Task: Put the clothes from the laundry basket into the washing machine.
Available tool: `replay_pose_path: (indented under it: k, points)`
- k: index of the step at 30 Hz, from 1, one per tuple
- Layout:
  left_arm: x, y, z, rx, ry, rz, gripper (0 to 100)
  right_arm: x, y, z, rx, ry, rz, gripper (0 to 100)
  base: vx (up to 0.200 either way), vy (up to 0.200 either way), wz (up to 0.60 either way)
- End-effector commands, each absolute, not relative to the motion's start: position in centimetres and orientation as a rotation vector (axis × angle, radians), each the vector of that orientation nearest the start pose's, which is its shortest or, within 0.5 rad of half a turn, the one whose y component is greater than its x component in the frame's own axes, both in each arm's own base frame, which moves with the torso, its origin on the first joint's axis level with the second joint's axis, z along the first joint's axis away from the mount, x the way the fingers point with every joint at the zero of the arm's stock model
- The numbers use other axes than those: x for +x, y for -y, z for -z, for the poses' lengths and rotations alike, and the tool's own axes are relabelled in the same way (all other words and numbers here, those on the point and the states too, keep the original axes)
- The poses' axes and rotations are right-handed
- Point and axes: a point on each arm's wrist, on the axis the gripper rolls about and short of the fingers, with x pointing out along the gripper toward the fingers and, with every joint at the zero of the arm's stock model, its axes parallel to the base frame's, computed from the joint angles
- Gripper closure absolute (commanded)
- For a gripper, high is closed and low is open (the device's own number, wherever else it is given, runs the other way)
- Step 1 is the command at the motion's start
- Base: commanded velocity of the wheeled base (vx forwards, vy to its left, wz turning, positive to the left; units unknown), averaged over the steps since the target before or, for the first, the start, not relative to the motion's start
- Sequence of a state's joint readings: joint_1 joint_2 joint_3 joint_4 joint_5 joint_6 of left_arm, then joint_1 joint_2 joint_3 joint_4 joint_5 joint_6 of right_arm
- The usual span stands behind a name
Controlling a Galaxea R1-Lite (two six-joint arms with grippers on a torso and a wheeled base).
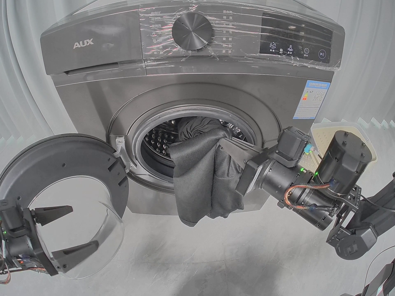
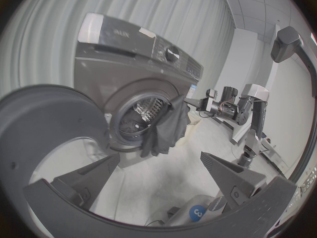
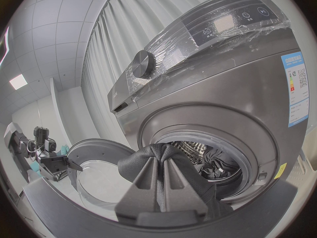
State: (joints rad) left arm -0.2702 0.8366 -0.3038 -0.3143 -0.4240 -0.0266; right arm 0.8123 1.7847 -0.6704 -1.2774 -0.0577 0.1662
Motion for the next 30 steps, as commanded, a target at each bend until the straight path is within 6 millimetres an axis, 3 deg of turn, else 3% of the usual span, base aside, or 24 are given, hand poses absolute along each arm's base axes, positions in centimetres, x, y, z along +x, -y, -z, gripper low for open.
replay_pose_path:
  k: [1,30]
  points:
    - [12.0,5.7,-15.9,-0.036,-0.399,0.791,0,21.6,-22.9,-18.3,0.229,0.082,-0.767,100,0.000,0.000,0.00]
    - [22.1,12.5,-10.9,-0.046,-0.505,0.894,0,21.0,-23.7,-18.2,0.240,0.097,-0.801,100,0.000,0.000,0.00]
